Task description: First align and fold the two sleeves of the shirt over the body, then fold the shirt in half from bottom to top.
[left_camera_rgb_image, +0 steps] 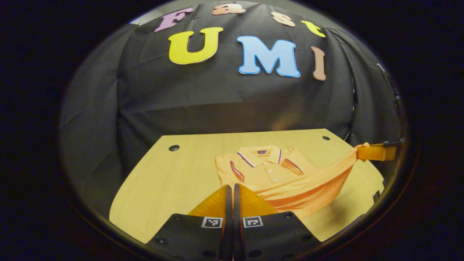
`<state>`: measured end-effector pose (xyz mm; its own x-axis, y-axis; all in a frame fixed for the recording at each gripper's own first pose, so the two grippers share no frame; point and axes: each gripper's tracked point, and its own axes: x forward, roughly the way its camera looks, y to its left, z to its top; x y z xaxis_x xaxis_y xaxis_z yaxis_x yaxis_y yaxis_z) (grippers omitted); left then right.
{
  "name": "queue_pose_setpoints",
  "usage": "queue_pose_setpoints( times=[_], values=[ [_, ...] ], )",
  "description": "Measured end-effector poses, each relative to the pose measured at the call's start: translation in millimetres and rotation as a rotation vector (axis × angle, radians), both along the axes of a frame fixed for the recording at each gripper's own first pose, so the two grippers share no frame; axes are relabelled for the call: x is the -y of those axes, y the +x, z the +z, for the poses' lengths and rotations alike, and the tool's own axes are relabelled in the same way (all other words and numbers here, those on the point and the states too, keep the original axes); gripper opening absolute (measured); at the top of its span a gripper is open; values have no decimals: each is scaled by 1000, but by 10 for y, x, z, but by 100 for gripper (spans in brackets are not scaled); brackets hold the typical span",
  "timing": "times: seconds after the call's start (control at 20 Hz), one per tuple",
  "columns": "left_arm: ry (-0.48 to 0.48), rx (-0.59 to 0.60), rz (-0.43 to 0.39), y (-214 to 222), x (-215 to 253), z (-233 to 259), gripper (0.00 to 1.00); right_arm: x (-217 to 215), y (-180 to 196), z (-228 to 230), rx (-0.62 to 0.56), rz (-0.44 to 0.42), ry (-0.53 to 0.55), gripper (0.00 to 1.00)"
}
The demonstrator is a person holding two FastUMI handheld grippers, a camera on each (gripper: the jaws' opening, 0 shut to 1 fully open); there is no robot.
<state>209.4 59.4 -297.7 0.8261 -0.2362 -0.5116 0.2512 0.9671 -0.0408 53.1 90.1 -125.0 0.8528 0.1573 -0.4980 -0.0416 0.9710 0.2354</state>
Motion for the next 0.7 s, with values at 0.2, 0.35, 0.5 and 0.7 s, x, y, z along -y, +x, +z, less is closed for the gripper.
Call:
queue_pose_setpoints(
  times=[0.2, 0.35, 0.5, 0.7],
  values=[
    [-3, 22, -14, 409, 96, 31, 6, -53, 366, 50, 10, -11, -14, 1],
    [-11, 35, -23, 746, 148, 76, 6, -80, 638, 89, 17, -16, -41, 1],
    [-19, 40, -42, 1016, 214, 66, 6, -113, 916, 74, 14, -22, -69, 1],
    [-15, 27, -67, 1338, 270, -70, 6, -86, 1266, 24, 4, -45, -94, 1]
  ],
)
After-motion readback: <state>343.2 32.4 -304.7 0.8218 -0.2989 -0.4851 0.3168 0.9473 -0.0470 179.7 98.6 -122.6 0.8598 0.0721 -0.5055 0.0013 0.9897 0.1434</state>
